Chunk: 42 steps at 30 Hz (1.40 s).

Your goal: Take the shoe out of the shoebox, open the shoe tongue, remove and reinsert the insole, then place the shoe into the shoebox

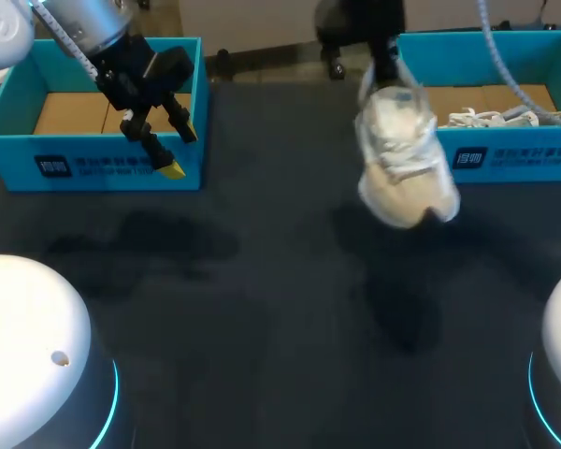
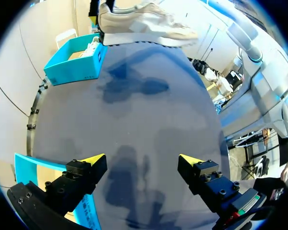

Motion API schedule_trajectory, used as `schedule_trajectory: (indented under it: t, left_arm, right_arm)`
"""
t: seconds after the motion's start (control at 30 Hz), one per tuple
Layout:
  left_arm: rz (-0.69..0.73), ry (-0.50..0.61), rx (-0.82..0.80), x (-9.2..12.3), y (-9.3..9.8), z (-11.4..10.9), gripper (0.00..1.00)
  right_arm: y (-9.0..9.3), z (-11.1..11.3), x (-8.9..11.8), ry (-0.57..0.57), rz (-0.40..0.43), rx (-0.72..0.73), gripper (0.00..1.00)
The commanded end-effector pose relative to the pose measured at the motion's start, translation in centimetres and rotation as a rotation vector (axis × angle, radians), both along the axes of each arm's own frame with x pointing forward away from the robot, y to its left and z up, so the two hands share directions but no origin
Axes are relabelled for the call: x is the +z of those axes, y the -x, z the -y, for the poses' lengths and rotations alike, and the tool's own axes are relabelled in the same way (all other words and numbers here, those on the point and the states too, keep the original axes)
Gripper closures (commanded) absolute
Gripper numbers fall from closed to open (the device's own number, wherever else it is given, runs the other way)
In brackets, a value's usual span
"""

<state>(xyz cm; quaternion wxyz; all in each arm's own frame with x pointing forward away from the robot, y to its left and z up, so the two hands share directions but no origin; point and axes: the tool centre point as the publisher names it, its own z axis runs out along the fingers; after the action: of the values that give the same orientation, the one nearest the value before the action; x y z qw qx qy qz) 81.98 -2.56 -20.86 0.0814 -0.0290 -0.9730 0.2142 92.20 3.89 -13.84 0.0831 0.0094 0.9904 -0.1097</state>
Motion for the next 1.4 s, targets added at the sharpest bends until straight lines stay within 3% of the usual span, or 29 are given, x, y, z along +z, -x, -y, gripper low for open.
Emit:
schedule_trajectory:
  t: [0.03,0.37,0.8,1.13,1.4]
  left_arm:
    - [0.002,-0.001,0.0,0.0,0.1,-0.1,0.0]
    - [0.002,-0.001,0.0,0.0,0.1,-0.1,0.0]
    - [0.002,-0.001,0.0,0.0,0.1,-0.1,0.0]
    - [0.002,-0.001,0.0,0.0,0.1,-0.1,0.0]
    - [0.002,-0.001,0.0,0.0,0.1,-0.1,0.0]
  right_arm:
    - [-1.6,4.3,-0.1,-0.067,-0.004,0.043,1.0]
    - [-5.8,10.1,-0.2,-0.064,-0.004,0.096,1.0]
    - [-12.7,18.1,-0.3,-0.076,0.028,0.049,1.0]
    - [-17.3,21.8,0.0,-0.062,0.023,0.062,1.0]
    - [-19.7,25.1,-0.7,-0.073,0.023,0.062,1.0]
